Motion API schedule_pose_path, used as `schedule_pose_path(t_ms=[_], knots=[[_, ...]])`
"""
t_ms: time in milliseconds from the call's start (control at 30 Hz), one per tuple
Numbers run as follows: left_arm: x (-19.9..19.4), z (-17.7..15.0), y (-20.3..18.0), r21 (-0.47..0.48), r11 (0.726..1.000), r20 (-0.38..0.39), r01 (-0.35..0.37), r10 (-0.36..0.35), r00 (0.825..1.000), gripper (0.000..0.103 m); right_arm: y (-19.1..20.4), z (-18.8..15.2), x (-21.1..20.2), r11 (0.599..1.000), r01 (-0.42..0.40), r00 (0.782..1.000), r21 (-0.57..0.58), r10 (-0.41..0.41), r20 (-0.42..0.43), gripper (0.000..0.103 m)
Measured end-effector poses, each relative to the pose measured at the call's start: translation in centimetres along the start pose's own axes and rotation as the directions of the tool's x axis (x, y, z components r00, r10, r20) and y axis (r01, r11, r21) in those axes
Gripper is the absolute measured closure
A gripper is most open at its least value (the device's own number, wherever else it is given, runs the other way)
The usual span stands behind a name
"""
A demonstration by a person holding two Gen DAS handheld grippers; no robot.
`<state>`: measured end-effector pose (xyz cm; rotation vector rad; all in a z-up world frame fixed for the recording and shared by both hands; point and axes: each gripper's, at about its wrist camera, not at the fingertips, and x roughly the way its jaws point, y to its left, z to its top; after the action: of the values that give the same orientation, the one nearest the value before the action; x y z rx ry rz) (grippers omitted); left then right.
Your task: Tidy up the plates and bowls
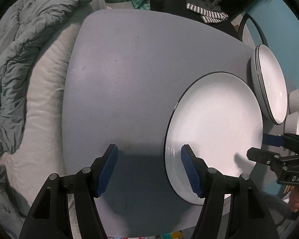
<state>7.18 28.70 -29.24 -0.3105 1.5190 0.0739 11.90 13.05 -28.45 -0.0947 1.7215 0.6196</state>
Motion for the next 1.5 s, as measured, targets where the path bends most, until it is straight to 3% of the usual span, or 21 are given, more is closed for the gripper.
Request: schedule_pose_path(t_ms=[233,433,567,800,867,1167,1500], knots=[[1.0,0.4,0.8,-0.018,0.999,-0.015,0.048,-0.048,0.999,0.036,-0.4,0.3,0.7,0.999,0.024,1.0,0.034,-0.025,0.009,0.037],[1.3,0.7,0.1,0.03,0.997,-0.02,0.064,-0.063,0.998,0.036,-0.6,0.8,0.8,0.998,0.03,0.999,0.052,-0.031,0.022,0.051],[1.2,1.2,-0.4,0.054,0.996,-0.015,0.076,-0.076,0.997,0.036,-0.6,0.8,0.8,0.998,0.03,0.999,0.064,-0.032,0.031,0.068],[1.1,1.6,-0.8,0.081,0.992,-0.03,0.097,-0.095,0.995,0.066,-1.1,0.5,0.9,0.994,0.03,0.999,0.106,-0.034,0.033,0.08],[1.2,1.4,-1.0,0.083,0.99,-0.046,0.114,-0.111,0.993,0.082,-1.4,0.4,0.8,0.994,0.025,0.999,0.106,-0.028,0.032,0.081],[1.2,-0.4,-1.5,0.076,0.993,-0.062,0.087,-0.083,0.995,0.08,-1.4,0.3,0.8,0.996,0.024,0.999,0.085,-0.026,0.022,0.081],[1.4,-4.9,-1.3,0.042,0.99,-0.09,0.134,-0.13,0.987,0.08,-0.3,0.4,1.6,0.999,0.027,0.999,0.044,-0.028,0.017,0.082]])
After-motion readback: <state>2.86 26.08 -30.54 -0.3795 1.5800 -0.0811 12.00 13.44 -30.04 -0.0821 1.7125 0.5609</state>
